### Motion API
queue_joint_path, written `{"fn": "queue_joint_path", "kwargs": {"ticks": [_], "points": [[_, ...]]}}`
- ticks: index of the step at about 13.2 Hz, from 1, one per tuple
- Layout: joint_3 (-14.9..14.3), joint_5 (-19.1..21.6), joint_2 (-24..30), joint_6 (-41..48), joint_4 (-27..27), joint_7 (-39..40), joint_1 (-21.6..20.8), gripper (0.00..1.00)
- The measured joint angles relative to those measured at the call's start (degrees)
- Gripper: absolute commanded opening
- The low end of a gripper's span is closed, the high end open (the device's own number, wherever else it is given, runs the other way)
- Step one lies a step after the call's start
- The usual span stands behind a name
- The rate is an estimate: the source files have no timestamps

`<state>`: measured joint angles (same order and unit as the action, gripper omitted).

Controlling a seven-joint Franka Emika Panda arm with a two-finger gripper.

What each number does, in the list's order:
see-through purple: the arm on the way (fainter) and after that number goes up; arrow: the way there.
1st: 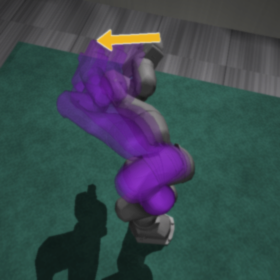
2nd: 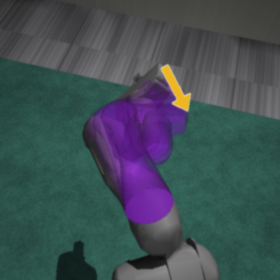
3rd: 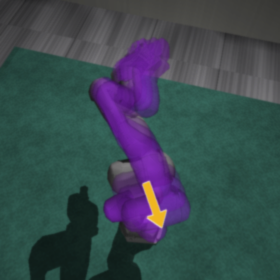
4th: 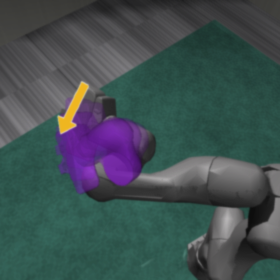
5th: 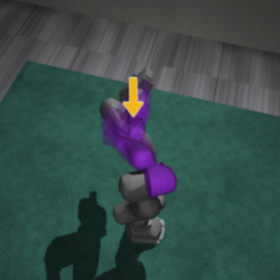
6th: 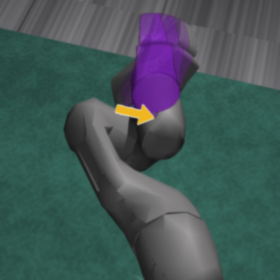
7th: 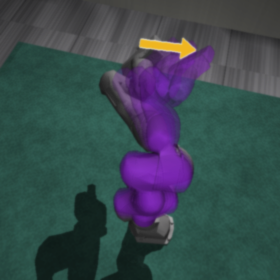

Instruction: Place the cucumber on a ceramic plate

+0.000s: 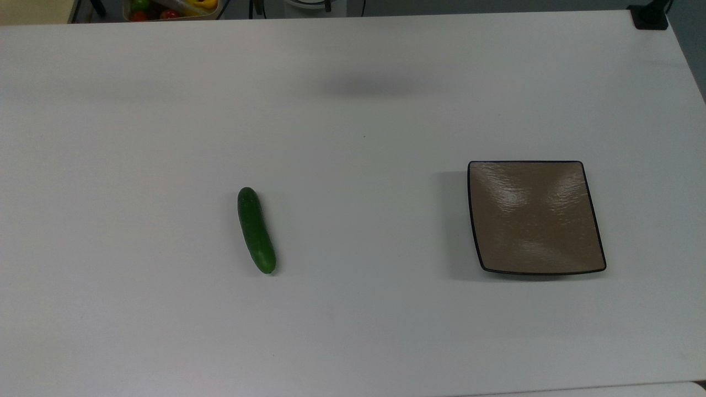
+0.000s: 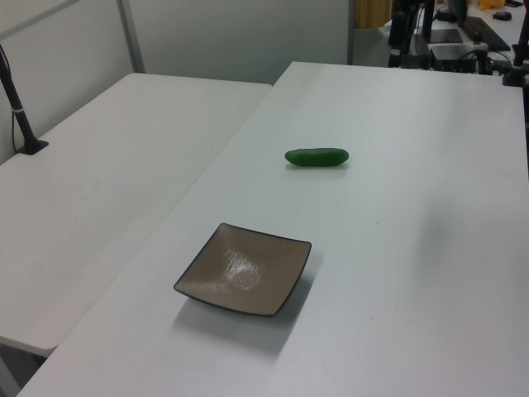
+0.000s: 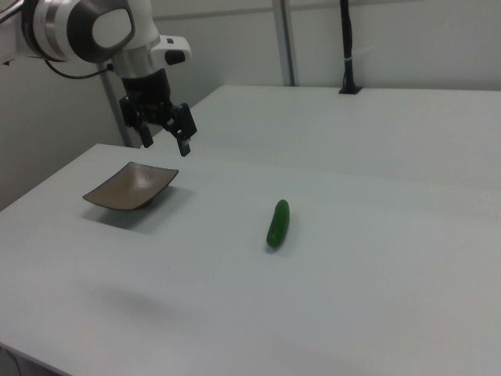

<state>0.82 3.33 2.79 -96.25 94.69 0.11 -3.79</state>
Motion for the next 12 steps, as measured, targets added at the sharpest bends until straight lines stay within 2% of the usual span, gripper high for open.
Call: {"fn": "queue_joint_path", "kwargs": {"ticks": [9, 12], "points": [[0.0, 0.0, 0.0, 0.0, 1.5, 0.0, 0.0, 1.00], [-0.1, 0.0, -0.1, 0.0, 2.9, 3.1, 0.0, 1.00]]}}
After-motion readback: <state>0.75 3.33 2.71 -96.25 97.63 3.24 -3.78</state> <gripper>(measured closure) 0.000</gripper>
